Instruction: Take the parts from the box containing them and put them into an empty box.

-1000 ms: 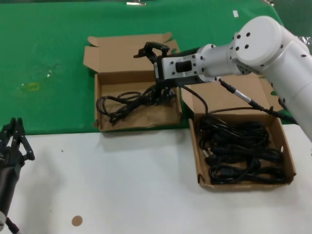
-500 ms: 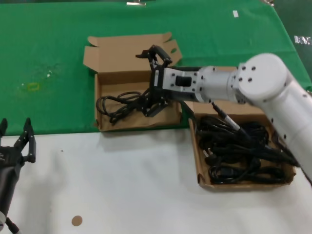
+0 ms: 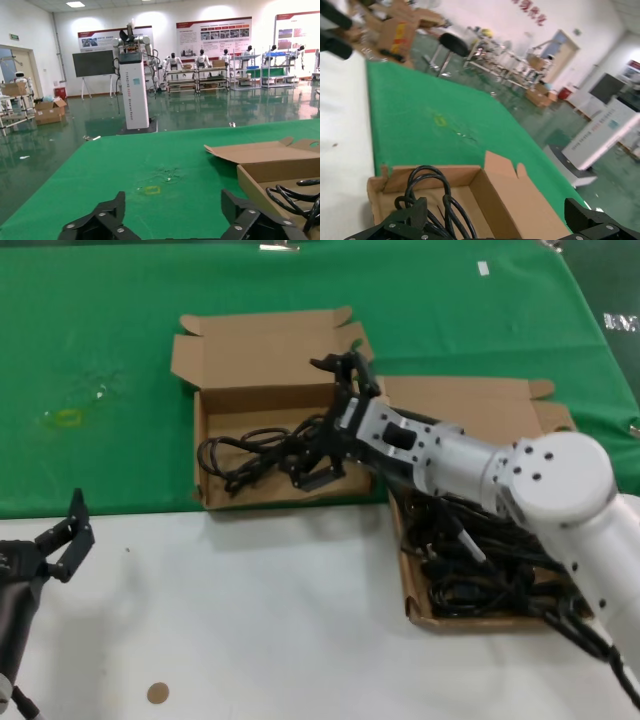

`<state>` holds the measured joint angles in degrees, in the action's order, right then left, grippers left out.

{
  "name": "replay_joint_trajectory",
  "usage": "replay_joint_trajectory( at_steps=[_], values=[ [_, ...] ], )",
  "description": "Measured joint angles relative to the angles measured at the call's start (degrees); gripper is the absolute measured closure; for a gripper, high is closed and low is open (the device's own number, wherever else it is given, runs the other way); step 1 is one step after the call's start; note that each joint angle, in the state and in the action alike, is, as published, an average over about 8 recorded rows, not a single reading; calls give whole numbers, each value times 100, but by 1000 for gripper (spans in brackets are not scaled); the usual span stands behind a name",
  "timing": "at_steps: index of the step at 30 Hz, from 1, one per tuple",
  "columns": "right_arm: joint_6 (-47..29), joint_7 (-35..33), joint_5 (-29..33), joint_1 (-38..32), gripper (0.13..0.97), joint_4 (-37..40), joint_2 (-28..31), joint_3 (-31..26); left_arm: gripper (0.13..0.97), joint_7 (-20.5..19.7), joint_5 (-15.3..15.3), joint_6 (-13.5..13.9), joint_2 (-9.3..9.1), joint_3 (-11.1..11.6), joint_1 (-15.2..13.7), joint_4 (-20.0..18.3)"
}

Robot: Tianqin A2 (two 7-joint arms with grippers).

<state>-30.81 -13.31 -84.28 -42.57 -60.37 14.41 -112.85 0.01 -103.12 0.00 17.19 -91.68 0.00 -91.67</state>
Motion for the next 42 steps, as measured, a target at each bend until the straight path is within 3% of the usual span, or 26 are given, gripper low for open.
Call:
replay_joint_trajectory(
  at_steps=[3, 7, 15, 24, 42],
  values=[
    [193, 83, -118, 267, 129, -196, 17, 133, 431, 0, 0, 0, 0, 0, 0, 0],
    [451, 195, -276, 621, 129, -457, 41, 309, 431, 0, 0, 0, 0, 0, 0, 0],
    [968, 417, -592, 1339, 129, -982, 87, 664, 259, -2, 0, 0, 0, 0, 0, 0],
    [1547, 668, -947, 2137, 129, -1571, 139, 1063, 159, -2, 0, 0, 0, 0, 0, 0],
    [2697, 1165, -1651, 3728, 129, -2741, 244, 1855, 132, -2, -1, 0, 0, 0, 0, 0]
  ],
)
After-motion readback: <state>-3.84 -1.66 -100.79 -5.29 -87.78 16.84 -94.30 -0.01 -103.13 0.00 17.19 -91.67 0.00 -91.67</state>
